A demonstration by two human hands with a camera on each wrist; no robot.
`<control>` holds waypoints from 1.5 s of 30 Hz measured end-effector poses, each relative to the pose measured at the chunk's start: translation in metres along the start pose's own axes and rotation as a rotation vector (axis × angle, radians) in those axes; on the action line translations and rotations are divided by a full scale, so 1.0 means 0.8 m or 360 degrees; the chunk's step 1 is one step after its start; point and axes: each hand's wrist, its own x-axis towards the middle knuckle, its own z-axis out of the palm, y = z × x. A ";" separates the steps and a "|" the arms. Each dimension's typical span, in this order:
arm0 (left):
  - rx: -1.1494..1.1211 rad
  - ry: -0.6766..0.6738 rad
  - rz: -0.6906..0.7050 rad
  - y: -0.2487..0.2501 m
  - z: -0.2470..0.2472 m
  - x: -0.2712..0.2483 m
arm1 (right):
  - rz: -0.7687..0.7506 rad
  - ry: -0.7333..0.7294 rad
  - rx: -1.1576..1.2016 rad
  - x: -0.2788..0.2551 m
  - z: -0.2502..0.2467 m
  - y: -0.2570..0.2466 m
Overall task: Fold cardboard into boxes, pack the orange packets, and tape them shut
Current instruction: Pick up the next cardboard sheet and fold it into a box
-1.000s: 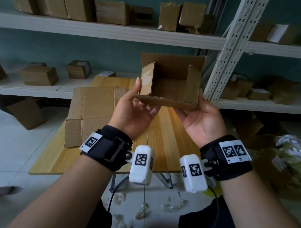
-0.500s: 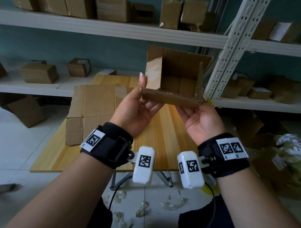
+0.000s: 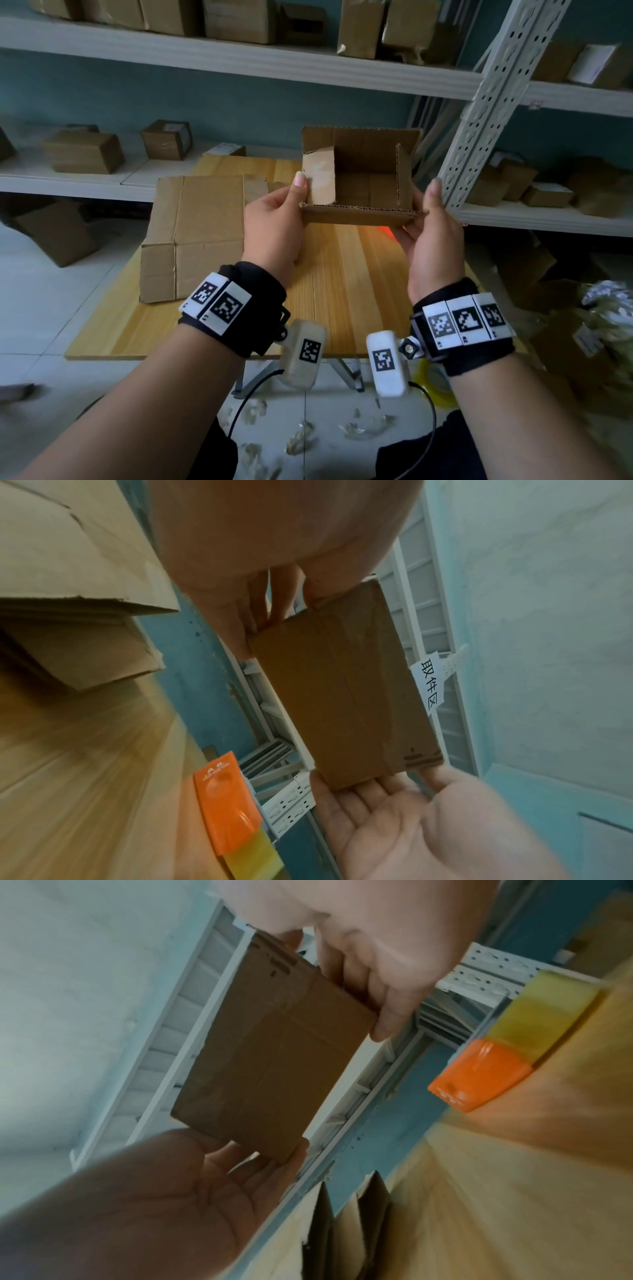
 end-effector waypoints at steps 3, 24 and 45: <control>0.0100 -0.0006 -0.0049 0.002 0.001 -0.002 | -0.0005 -0.0074 -0.0169 -0.001 -0.005 -0.003; -0.0072 -0.0385 -0.0078 0.012 0.004 -0.011 | -0.0029 0.0094 -0.0419 -0.007 -0.003 -0.011; -0.0745 -0.0403 -0.0756 0.016 -0.006 -0.001 | 0.0550 -0.0118 0.0752 0.007 -0.002 -0.007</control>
